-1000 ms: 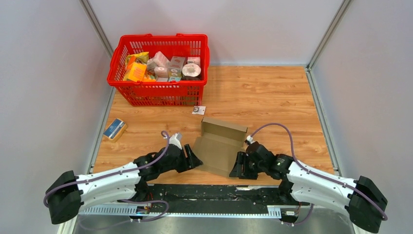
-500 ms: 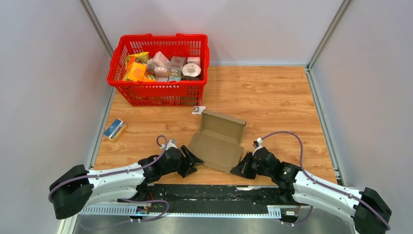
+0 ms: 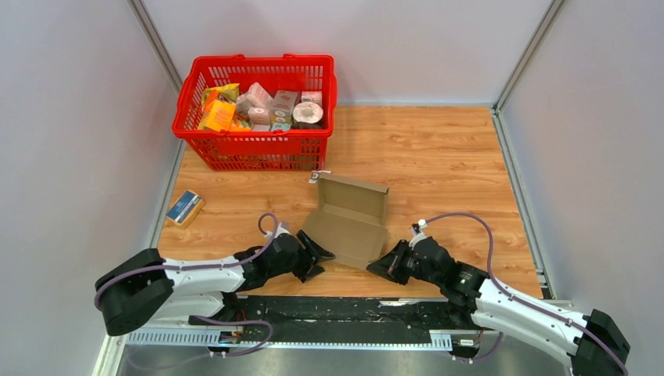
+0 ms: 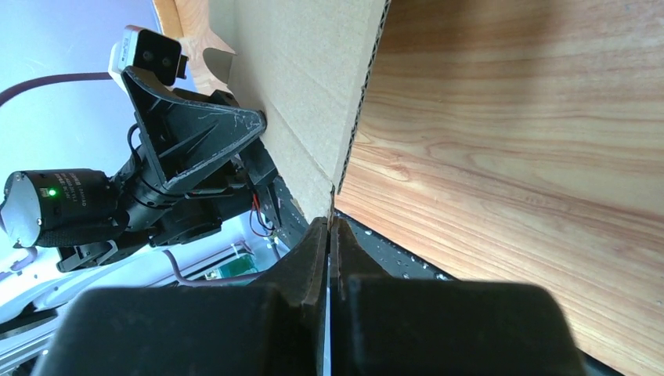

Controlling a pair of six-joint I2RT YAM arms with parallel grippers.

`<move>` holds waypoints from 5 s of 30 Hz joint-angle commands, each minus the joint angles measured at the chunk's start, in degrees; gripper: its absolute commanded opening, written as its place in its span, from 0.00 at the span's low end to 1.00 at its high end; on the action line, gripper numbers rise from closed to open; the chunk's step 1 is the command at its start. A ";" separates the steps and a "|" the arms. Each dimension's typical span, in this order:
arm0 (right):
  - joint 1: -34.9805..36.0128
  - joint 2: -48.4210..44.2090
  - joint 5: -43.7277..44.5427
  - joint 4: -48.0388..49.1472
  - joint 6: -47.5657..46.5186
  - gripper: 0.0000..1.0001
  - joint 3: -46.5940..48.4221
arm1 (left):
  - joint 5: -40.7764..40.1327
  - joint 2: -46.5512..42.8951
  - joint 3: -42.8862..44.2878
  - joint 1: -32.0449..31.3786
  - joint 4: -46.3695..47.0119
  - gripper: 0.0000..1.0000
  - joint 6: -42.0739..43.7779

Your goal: Fold the paper box

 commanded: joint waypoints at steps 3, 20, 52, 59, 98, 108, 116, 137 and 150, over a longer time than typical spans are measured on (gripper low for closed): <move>0.20 3.56 -2.10 6.38 -0.13 0.00 1.44 | 0.28 8.65 1.59 0.08 18.47 0.62 0.59; 0.20 -5.13 14.84 -29.82 -38.88 0.97 26.56 | -12.90 -25.34 22.28 0.34 -49.13 0.00 48.61; 0.21 -12.52 19.96 -37.92 -38.10 1.00 31.94 | 2.90 29.78 88.79 -0.71 -79.33 0.56 107.75; 0.29 -5.06 14.96 -32.30 -39.24 1.00 27.89 | 7.14 13.44 80.69 -0.45 -71.68 0.75 98.16; 40.28 43.55 55.63 -54.54 -63.75 1.00 56.71 | -2.27 -31.58 13.80 16.07 -36.68 0.72 51.57; 33.00 44.53 52.57 -42.93 -73.69 0.69 53.30 | -2.54 -37.83 12.48 16.51 -41.70 0.72 54.64; 25.96 40.84 43.96 -41.17 -75.28 0.30 51.27 | 3.08 -24.67 16.79 22.48 -31.87 0.73 58.16; 8.56 32.85 38.51 -51.29 -59.82 0.00 53.21 | -29.69 41.25 63.97 12.39 -42.04 0.65 78.28; 6.09 18.34 42.02 -49.26 -57.00 0.00 49.42 | -39.18 64.64 92.62 9.57 -59.17 0.60 83.39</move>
